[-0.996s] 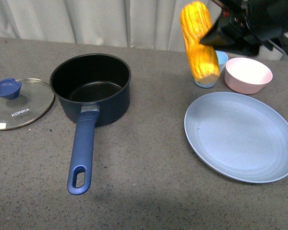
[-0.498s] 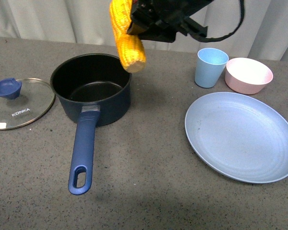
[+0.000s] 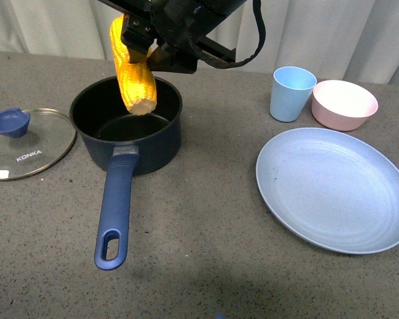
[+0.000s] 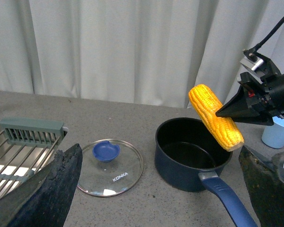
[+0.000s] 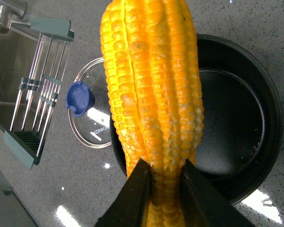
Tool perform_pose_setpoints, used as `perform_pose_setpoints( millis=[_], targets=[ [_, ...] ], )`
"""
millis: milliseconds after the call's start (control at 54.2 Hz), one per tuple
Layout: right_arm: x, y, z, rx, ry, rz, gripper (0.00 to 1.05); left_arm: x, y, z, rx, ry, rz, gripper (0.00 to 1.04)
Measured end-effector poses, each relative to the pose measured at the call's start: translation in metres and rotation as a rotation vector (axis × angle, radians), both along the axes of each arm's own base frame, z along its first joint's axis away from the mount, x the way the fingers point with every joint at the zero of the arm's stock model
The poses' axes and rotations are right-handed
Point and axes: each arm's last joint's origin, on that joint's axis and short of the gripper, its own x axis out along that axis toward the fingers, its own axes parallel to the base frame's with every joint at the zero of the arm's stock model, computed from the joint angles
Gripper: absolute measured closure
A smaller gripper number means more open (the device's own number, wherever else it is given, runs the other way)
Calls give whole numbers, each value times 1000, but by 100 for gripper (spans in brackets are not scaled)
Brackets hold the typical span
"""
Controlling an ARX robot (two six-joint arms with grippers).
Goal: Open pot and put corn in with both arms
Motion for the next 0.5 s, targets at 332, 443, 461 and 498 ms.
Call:
perform_pose_setpoints(
  millis=[332,443,461,498],
  targets=[
    [3,0,-2,-9,-17,-23,24,0,0,0,0,0,0,7],
    [5,-3,-1,-15,-51,-52,7,0,0,0,0,0,0,7],
    [4,-5,0,-20,-63,-60,8,0,0,0,0,0,0,7],
    [2,-11,0,-41,-102,-87,10,0,0,0,0,0,0,7]
  ],
)
